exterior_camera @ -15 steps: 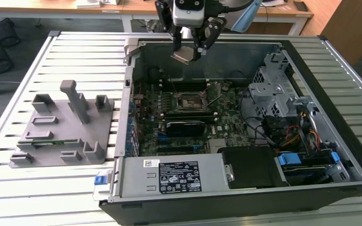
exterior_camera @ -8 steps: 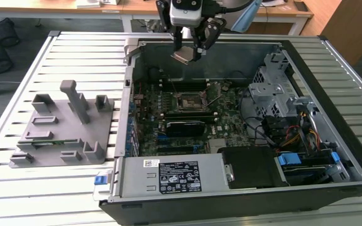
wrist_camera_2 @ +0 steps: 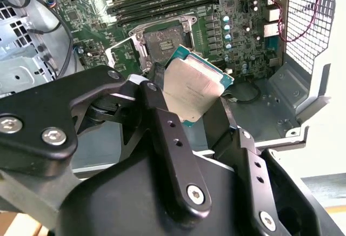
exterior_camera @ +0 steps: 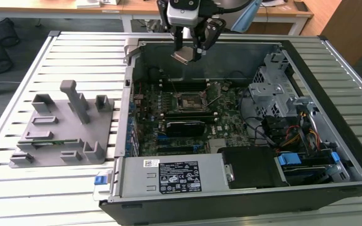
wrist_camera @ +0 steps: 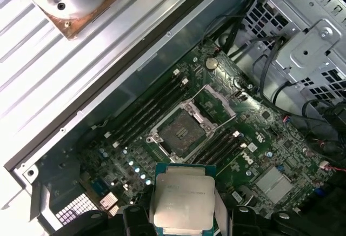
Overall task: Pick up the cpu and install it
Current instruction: 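Place the cpu into insertion slot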
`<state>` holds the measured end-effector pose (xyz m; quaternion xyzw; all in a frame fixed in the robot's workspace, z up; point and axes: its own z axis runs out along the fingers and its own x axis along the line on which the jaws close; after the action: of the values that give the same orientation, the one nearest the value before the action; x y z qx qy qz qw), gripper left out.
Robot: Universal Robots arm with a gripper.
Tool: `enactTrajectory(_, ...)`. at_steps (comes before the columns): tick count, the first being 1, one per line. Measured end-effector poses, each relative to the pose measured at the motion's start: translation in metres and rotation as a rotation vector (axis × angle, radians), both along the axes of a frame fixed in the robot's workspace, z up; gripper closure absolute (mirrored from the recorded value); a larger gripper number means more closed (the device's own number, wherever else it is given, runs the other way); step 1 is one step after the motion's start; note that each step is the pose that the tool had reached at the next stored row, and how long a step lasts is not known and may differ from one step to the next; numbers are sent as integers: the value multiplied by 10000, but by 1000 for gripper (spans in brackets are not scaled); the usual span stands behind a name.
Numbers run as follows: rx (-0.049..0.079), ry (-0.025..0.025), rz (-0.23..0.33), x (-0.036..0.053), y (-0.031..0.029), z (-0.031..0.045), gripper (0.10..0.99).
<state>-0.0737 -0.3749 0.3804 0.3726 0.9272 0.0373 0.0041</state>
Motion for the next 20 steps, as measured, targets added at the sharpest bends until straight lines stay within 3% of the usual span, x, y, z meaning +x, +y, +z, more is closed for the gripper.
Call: enactTrajectory(20, -3, 0, -1103, 0, 0, -2, 553)
